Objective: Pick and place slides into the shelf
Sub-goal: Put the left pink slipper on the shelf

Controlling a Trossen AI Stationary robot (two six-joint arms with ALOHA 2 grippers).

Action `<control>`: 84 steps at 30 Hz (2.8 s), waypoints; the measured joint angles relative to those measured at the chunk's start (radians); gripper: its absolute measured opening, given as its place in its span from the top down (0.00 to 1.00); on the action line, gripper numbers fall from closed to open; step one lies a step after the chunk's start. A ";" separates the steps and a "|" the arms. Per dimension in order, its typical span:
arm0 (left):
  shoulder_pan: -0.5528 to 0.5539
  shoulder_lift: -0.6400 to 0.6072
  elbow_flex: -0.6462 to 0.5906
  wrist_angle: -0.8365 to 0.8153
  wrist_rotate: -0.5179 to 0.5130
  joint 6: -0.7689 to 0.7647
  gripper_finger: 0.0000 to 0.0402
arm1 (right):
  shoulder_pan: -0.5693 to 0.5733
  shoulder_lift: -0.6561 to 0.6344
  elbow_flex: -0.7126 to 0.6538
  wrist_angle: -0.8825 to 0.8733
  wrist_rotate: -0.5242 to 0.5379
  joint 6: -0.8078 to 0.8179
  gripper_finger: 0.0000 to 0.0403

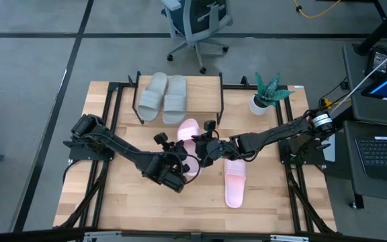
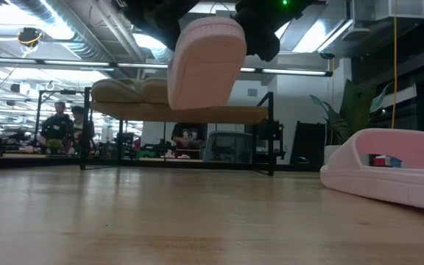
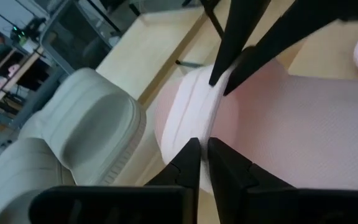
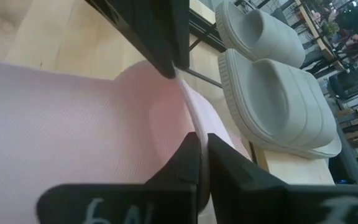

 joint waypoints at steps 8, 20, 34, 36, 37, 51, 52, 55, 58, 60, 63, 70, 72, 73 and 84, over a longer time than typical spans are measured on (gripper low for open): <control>-0.025 0.000 0.000 -0.001 -0.011 0.014 0.92 | 0.000 -0.004 -0.001 -0.008 -0.050 0.003 0.96; -0.112 0.000 0.000 -0.079 -0.065 0.033 0.92 | 0.083 -0.101 -0.002 -0.033 -0.023 0.029 0.96; -0.288 0.000 0.000 -0.324 -0.189 -0.306 0.92 | 0.173 -0.223 -0.001 0.038 0.266 -0.064 0.96; -0.314 0.000 0.000 -0.329 -0.188 -0.325 0.92 | 0.171 -0.223 -0.001 0.066 0.267 -0.084 0.96; -0.326 0.000 0.000 -0.328 -0.187 -0.327 0.92 | 0.167 -0.223 -0.001 0.076 0.267 -0.091 0.96; -0.344 -0.050 -0.008 0.094 -0.107 -0.048 0.92 | 0.158 -0.223 -0.001 0.126 0.267 -0.137 0.96; -0.337 -0.048 -0.018 0.180 -0.095 0.029 0.92 | 0.158 -0.223 -0.001 0.126 0.267 -0.137 0.96; -0.323 -0.044 -0.052 0.408 -0.049 0.251 0.92 | 0.159 -0.225 -0.001 0.125 0.267 -0.137 0.96; -0.314 -0.046 -0.084 0.552 -0.071 0.364 0.92 | 0.173 -0.236 0.000 0.113 0.267 -0.137 0.96; -0.314 -0.051 -0.117 0.579 -0.100 0.359 0.92 | 0.186 -0.242 0.001 0.112 0.269 -0.137 0.96; -0.305 -0.060 -0.179 0.684 -0.082 0.348 0.92 | 0.210 -0.255 0.001 0.105 0.267 -0.137 0.96; -0.220 -0.064 -0.380 1.367 0.295 0.821 0.92 | 0.233 -0.264 0.001 0.103 0.267 -0.129 0.96; -0.204 -0.096 -0.426 1.428 0.315 0.857 0.92 | 0.233 -0.264 0.001 0.102 0.267 -0.110 0.96; -0.198 -0.123 -0.446 1.428 0.318 0.856 0.92 | 0.233 -0.264 0.001 0.102 0.267 -0.108 0.96; -0.205 -0.441 -0.743 1.489 0.321 0.826 0.92 | 0.166 -0.264 0.001 0.104 0.268 -0.131 0.96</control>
